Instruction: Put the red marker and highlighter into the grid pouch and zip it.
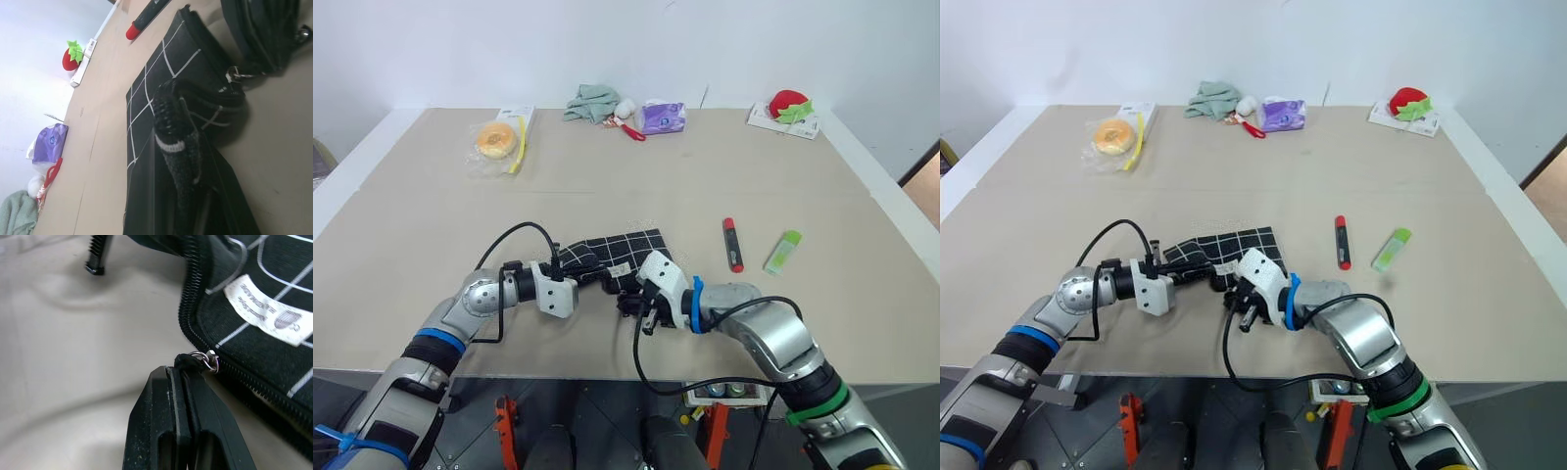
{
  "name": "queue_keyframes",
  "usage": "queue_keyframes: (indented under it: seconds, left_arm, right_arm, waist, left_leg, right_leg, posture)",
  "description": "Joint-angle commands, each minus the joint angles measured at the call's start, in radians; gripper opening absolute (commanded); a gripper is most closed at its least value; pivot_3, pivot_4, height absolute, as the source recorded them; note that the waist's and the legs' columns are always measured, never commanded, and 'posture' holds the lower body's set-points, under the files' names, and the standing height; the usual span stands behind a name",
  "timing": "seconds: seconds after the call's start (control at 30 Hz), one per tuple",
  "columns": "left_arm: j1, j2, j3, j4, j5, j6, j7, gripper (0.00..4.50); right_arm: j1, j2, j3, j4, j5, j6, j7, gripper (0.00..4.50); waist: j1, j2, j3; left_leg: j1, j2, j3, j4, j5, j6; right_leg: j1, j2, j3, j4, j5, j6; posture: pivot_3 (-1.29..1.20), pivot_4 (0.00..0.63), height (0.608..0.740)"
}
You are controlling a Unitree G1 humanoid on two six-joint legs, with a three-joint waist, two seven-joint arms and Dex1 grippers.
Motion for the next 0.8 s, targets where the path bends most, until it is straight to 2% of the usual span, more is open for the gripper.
queue_keyframes:
  seconds: [0.03,0.37,0.53,0.8]
  left_arm:
    - [0.006,0.003,0.017,-0.012,-0.01,0.001,0.006,0.0]
    - [0.008,0.005,0.016,-0.005,-0.007,-0.003,0.013,0.0]
    - [0.015,0.01,-0.008,0.005,0.031,-0.01,0.007,0.0]
    - [0.024,-0.033,0.013,-0.058,-0.048,0.064,-0.014,0.0]
  right_arm:
    - [0.005,-0.018,-0.034,-0.016,0.013,-0.018,0.017,0.2]
    - [0.014,-0.012,-0.152,-0.003,0.076,-0.016,0.01,0.2]
    - [0.025,-0.023,-0.141,-0.026,0.086,-0.007,0.022,0.2]
    - [0.047,0.01,-0.079,-0.148,0.151,0.023,0.054,0.2]
  waist:
    - [0.0,0.0,0.0]
    - [0.0,0.0,0.0]
    - [0.0,0.0,0.0]
    - [0.0,-0.001,0.001]
  left_leg:
    - [0.0,0.0,0.0,0.0,0.0,0.0]
    - [0.0,0.0,0.0,0.0,0.0,0.0]
    - [0.0,0.0,0.0,0.0,0.0,0.0]
    - [0.0,0.0,0.0,0.0,0.0,0.0]
  right_leg:
    - [0.0,0.0,0.0,0.0,0.0,0.0]
    - [0.0,0.0,0.0,0.0,0.0,0.0]
    - [0.0,0.0,0.0,0.0,0.0,0.0]
    - [0.0,0.0,0.0,0.0,0.0,0.0]
  posture:
    - [0.0,0.15,0.739]
    - [0.0,0.15,0.739]
    - [0.0,0.15,0.739]
    - [0.0,0.15,0.739]
